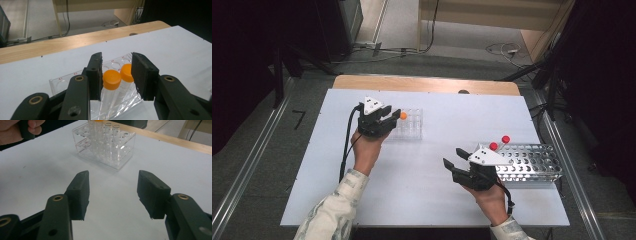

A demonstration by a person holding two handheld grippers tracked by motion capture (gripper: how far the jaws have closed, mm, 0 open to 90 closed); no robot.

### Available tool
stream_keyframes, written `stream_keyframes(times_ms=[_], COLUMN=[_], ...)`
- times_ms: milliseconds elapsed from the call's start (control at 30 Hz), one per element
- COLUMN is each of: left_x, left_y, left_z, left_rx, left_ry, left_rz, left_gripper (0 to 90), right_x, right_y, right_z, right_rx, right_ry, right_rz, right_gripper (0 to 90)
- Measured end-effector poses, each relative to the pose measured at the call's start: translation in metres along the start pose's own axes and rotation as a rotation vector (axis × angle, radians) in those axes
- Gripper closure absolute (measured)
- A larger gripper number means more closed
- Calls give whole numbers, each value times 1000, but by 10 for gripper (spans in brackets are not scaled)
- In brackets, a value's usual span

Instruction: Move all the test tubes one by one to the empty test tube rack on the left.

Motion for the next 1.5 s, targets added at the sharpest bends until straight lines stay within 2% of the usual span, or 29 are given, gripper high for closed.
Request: stream_keyframes(times_ms=[167, 300, 400, 567, 800, 1000, 1200, 1500], left_x=[-4, -7, -8, -13, -15, -18, -20, -21], left_y=[-1, -4, -6, -9, -14, -14, -16, -18], left_z=[1, 2, 2, 2, 0, 1, 0, 1], left_rx=[-10, -30, -27, -22, -14, -9, -9, -9], left_ry=[-5, -4, -5, -12, -17, -19, -21, -26], left_rz=[-4, -4, -6, -11, -18, -7, -11, -14], left_gripper=[546, 407, 337, 312, 277, 243, 230, 200], right_x=[-6, -13, -20, -36, -61, -75, -75, -59], right_y=[-2, -6, -9, -12, -18, -35, -54, -72], right_z=[0, -1, -3, -7, -11, -20, -28, -35], right_rx=[5, 13, 17, 24, 21, 48, 74, 97], right_ry=[-10, -11, -11, -10, -31, -39, -44, -30], right_rz=[-8, -12, -19, -30, -67, -121, -183, -221], right_gripper=[395, 371, 330, 287, 280, 275, 300, 346])
Point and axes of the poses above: each handheld gripper's, and its own axes: x roughly forward along the jaws, z roughly out of its top, y roughly to its left, the point moved 6 cm from there along x, roughly forward along the jaws, and after that the axes turned 6 degrees about z, right-handed, at the moved point
